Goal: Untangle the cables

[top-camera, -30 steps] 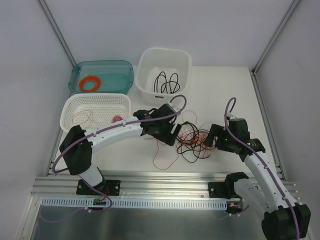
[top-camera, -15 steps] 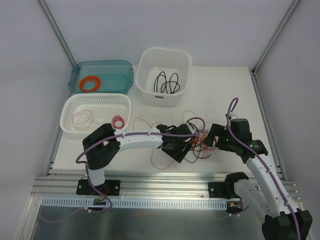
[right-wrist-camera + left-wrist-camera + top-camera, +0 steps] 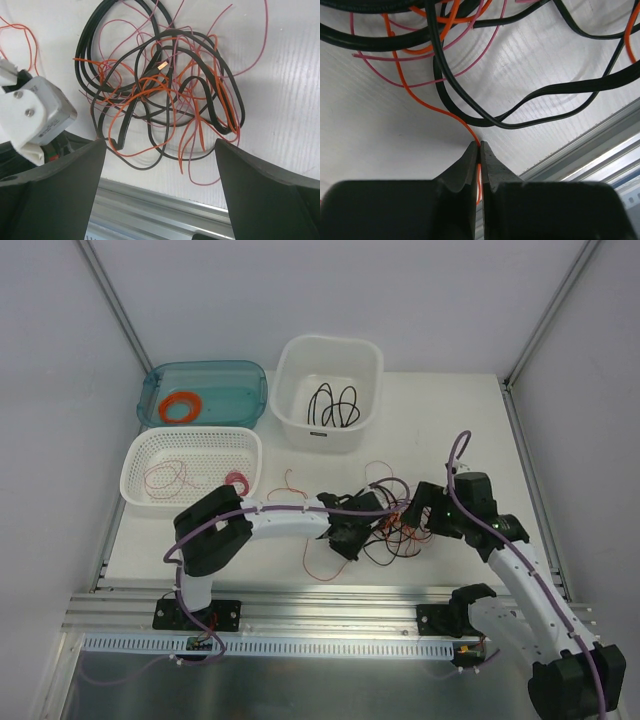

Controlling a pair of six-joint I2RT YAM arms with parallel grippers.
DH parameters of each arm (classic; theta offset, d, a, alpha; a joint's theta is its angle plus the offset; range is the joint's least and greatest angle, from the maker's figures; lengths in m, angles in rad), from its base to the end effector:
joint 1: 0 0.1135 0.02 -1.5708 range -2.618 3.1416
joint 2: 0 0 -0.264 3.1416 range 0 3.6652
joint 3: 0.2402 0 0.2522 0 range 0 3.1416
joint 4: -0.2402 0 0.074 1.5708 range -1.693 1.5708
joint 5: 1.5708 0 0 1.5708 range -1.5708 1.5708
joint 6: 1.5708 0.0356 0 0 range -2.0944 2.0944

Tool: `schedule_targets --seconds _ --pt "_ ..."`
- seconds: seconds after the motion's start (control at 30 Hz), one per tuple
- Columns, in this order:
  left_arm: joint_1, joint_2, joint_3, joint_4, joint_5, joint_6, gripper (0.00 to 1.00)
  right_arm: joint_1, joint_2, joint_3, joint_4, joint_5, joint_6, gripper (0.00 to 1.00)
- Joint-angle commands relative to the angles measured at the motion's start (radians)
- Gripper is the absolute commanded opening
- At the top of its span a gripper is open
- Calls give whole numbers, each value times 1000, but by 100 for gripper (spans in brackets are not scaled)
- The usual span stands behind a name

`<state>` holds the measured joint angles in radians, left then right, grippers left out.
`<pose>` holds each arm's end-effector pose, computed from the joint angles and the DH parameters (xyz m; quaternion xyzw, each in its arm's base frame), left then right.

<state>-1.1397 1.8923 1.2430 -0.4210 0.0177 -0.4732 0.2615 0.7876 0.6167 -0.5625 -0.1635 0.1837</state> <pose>0.1613 -0.3522 0.1675 0.3190 0.9148 -0.1847 0.1652 0.1592 0.0486 0.2450 -0.0686 0.9086 0.1622 0.3787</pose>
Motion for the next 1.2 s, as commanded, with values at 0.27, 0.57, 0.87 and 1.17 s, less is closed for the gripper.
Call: schedule_targets --seconds 0.27,0.57,0.87,1.17 --pt "6 -262 -40 -44 -35 4 0 128 304 -8 179 191 118 89" --pt "164 -482 41 -223 -27 37 0 130 412 -20 173 263 145 40" --pt "339 -633 336 -464 -82 129 0 85 420 -38 125 302 145 5" --pt "400 -633 555 -550 -110 174 0 -13 342 -48 64 323 128 2"
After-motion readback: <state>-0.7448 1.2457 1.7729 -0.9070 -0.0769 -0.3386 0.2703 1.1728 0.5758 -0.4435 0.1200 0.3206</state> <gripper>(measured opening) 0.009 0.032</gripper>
